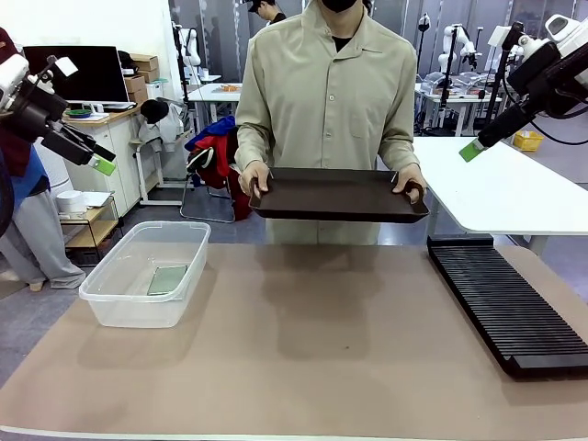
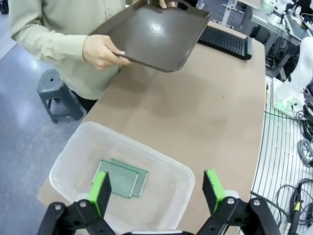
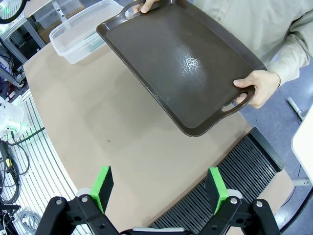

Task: Sort PCBs into racks and boxes based on the side picked up.
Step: If the short side of the Blank PCB is picked up, insert it into the PCB Rack ; if the long side is picked up, place it in the Organizing box.

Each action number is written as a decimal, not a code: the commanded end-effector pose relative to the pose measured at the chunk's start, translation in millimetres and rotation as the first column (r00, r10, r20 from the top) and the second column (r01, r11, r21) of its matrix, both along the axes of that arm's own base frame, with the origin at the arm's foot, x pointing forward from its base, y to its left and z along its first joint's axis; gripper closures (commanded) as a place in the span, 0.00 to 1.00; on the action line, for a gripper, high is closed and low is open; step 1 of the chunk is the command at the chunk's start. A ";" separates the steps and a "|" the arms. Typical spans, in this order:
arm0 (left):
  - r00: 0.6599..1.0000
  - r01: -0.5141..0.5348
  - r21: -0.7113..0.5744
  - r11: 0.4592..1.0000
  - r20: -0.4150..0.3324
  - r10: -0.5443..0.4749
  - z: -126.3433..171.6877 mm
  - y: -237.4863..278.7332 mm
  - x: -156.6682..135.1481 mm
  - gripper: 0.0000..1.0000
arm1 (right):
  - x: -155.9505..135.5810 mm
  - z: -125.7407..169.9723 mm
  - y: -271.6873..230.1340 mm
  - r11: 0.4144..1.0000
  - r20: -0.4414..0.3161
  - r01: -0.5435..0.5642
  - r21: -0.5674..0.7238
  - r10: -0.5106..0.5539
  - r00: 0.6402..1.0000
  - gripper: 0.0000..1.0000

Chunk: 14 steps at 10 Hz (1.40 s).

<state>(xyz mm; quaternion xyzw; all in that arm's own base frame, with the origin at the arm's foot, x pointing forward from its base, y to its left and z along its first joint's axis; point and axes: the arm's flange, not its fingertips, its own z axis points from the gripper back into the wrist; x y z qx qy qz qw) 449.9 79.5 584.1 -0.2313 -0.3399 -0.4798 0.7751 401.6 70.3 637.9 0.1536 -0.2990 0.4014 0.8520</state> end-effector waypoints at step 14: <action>1.000 -0.015 -0.002 1.000 0.013 0.016 4.2 -3.3 -8.5 0.00 | -0.3 -0.7 -0.1 1.000 -0.004 -0.010 0.015 0.010 1.000 0.00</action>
